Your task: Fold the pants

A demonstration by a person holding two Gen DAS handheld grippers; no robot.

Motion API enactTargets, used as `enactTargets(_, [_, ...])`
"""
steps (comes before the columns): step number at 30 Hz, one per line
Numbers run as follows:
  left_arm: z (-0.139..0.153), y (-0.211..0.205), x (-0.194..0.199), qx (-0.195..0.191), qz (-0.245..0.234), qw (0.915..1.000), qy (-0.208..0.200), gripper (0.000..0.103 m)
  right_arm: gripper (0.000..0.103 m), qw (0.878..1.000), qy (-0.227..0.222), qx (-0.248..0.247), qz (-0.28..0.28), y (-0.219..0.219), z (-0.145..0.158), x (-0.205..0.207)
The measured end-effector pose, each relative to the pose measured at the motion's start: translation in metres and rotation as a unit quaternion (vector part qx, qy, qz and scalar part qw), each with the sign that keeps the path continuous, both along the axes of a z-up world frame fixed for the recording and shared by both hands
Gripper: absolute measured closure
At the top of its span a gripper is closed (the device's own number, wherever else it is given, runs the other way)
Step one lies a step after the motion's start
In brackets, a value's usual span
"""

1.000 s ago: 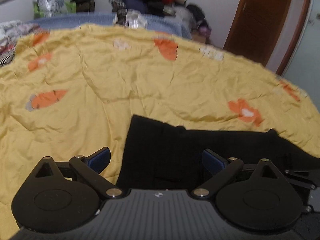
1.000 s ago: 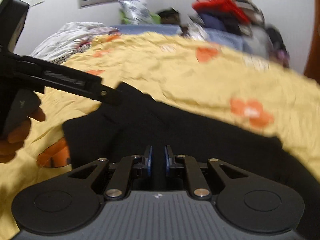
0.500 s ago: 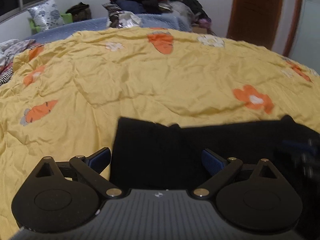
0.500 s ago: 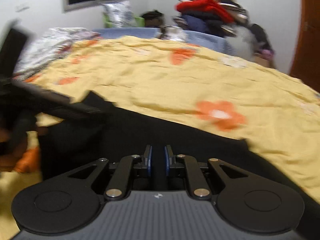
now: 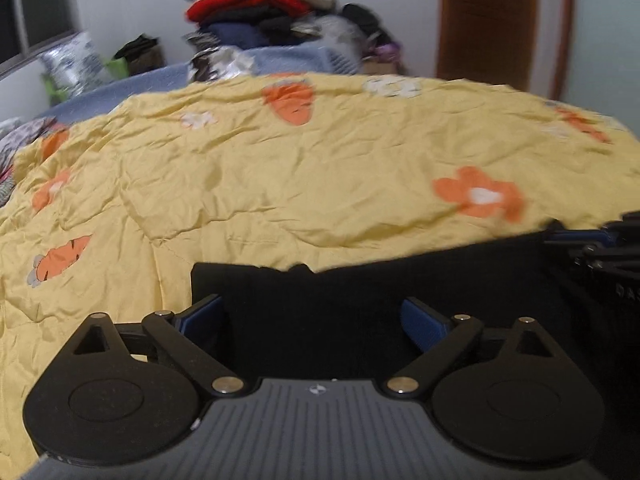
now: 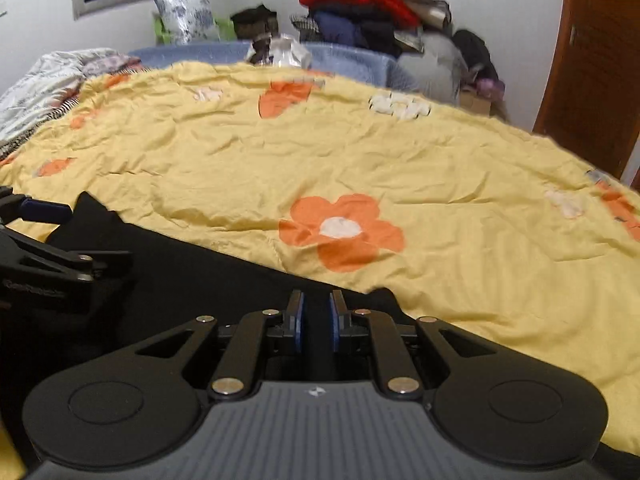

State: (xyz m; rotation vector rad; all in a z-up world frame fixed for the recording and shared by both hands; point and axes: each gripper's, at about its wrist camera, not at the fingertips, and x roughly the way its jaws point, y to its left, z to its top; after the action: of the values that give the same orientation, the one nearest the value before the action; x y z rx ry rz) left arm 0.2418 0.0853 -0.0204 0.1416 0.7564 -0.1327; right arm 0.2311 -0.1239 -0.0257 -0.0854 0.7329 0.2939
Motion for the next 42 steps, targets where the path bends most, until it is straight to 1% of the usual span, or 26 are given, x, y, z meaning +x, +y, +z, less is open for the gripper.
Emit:
enactTargets(3, [-0.004,-0.004,-0.007,0.0,-0.008,0.9999,0.014,0.004,0.09,1.0,0.024,0.001,-0.019,-0.016,-0.012,0.007])
enactTargets(4, [-0.008,-0.006,-0.003,-0.001,-0.01,0.9996,0.025,0.003,0.091,0.999,0.029,0.01,-0.024,-0.02,-0.017,0.013])
enactTargets(5, [-0.013,-0.009,0.0,0.007,-0.005,0.9996,0.027,0.003,0.091,0.999,0.023,0.026,-0.026,-0.023,-0.019,0.016])
enactTargets(6, [-0.017,-0.012,0.003,0.02,0.0,0.9996,0.021,0.0,0.091,0.999,0.022,0.03,-0.029,-0.023,-0.019,0.02])
enactTargets(9, [-0.022,-0.019,0.007,0.055,0.004,0.9985,0.007,0.0,0.09,0.999,0.017,-0.002,-0.028,-0.013,-0.015,0.022])
enactTargets(10, [-0.02,-0.02,0.005,0.061,0.004,0.9981,0.005,0.0,0.09,0.999,0.012,-0.009,-0.029,-0.011,-0.012,0.018])
enactTargets(12, [-0.015,-0.019,-0.003,0.066,0.005,0.9978,0.001,0.0,0.09,1.0,0.003,-0.004,-0.024,-0.01,-0.005,0.006])
enactTargets(15, [-0.009,-0.011,-0.016,0.054,0.011,0.9985,0.002,0.0,0.09,0.999,0.004,0.02,-0.026,-0.017,-0.001,-0.009])
enactTargets(18, [-0.006,-0.004,-0.031,0.046,0.02,0.9987,0.002,0.0,0.09,0.999,0.004,0.026,-0.029,-0.018,0.001,-0.025])
enactTargets(21, [-0.005,-0.001,-0.045,0.041,0.022,0.9989,0.002,0.0,0.09,0.999,0.006,0.037,-0.006,-0.013,0.004,-0.04])
enactTargets(24, [-0.009,-0.003,-0.048,0.041,0.023,0.9989,0.01,0.0,0.09,0.999,0.029,0.024,0.002,-0.006,-0.009,-0.034])
enactTargets(25, [-0.012,-0.003,-0.046,0.041,0.025,0.9988,0.013,0.0,0.091,0.999,0.034,0.027,-0.004,-0.006,-0.016,-0.029])
enactTargets(26, [-0.014,-0.003,-0.044,0.039,0.026,0.9988,0.016,0.0,0.091,0.999,0.027,0.042,-0.012,-0.009,-0.018,-0.027])
enactTargets(28, [-0.016,-0.002,-0.04,0.038,0.029,0.9987,0.019,0.0,0.09,0.997,0.035,0.056,-0.031,-0.012,-0.016,-0.025])
enactTargets(31, [-0.016,0.0,-0.037,0.032,0.034,0.9987,0.021,0.0,0.09,0.998,0.021,0.039,-0.035,-0.003,-0.009,-0.037])
enactTargets(36, [-0.015,0.002,-0.036,0.03,0.039,0.9986,0.021,0.0,0.09,0.999,0.002,0.042,-0.012,0.012,0.005,-0.067])
enactTargets(39, [-0.013,0.005,-0.038,0.031,0.043,0.9984,0.017,0.0,0.089,0.999,-0.013,0.03,0.011,0.028,0.015,-0.086])
enactTargets(42, [-0.01,0.011,-0.041,0.031,0.046,0.9984,0.014,0.0,0.089,0.999,-0.03,0.003,0.045,0.05,0.024,-0.102])
